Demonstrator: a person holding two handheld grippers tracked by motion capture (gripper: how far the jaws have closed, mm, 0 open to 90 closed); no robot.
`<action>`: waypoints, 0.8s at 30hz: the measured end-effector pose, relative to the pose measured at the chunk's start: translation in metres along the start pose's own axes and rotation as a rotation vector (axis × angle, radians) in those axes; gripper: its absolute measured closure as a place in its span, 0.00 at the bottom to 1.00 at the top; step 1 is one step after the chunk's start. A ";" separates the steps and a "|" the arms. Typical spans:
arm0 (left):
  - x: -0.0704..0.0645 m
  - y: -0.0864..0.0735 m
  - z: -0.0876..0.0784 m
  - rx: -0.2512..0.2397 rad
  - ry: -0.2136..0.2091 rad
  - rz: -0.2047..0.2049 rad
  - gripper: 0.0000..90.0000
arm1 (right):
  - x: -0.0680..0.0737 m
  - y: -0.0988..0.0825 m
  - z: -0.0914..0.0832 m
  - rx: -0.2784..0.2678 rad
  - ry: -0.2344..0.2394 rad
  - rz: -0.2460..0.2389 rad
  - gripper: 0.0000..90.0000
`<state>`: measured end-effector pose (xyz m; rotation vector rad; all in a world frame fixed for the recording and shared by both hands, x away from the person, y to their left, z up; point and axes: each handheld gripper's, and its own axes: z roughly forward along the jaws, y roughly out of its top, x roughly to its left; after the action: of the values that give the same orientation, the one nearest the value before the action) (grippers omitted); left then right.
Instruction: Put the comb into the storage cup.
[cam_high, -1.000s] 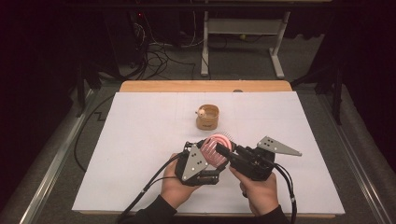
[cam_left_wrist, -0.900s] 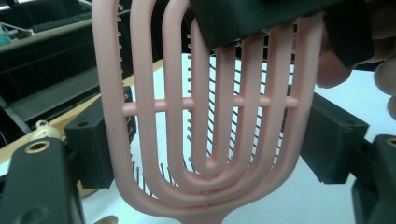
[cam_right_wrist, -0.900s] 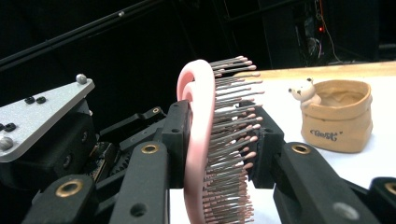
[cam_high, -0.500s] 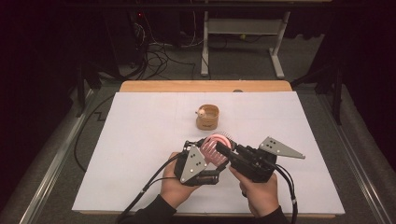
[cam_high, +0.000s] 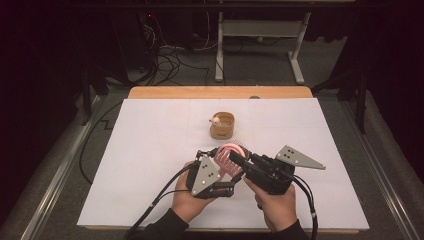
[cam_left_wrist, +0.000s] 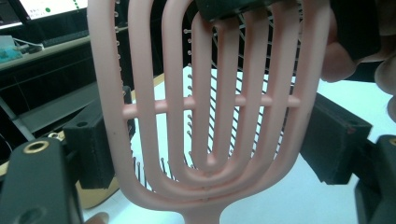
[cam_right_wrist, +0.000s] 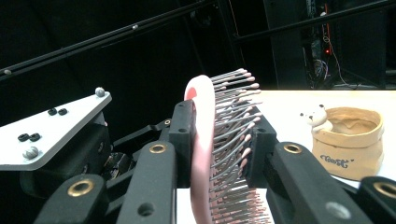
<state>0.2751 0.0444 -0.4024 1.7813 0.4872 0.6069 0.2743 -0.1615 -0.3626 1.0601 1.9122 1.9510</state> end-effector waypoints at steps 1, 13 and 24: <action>0.000 0.000 0.000 0.002 0.001 -0.002 0.20 | 0.000 0.000 0.000 0.000 0.000 0.000 0.80; 0.008 -0.004 0.001 -0.013 -0.029 -0.059 0.15 | 0.003 0.004 0.004 -0.003 0.004 -0.029 0.82; 0.013 -0.008 0.004 0.006 -0.039 -0.094 0.15 | 0.001 0.008 0.006 -0.015 -0.004 -0.046 0.82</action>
<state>0.2870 0.0513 -0.4089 1.7619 0.5427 0.5046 0.2799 -0.1572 -0.3554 1.0062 1.9001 1.9338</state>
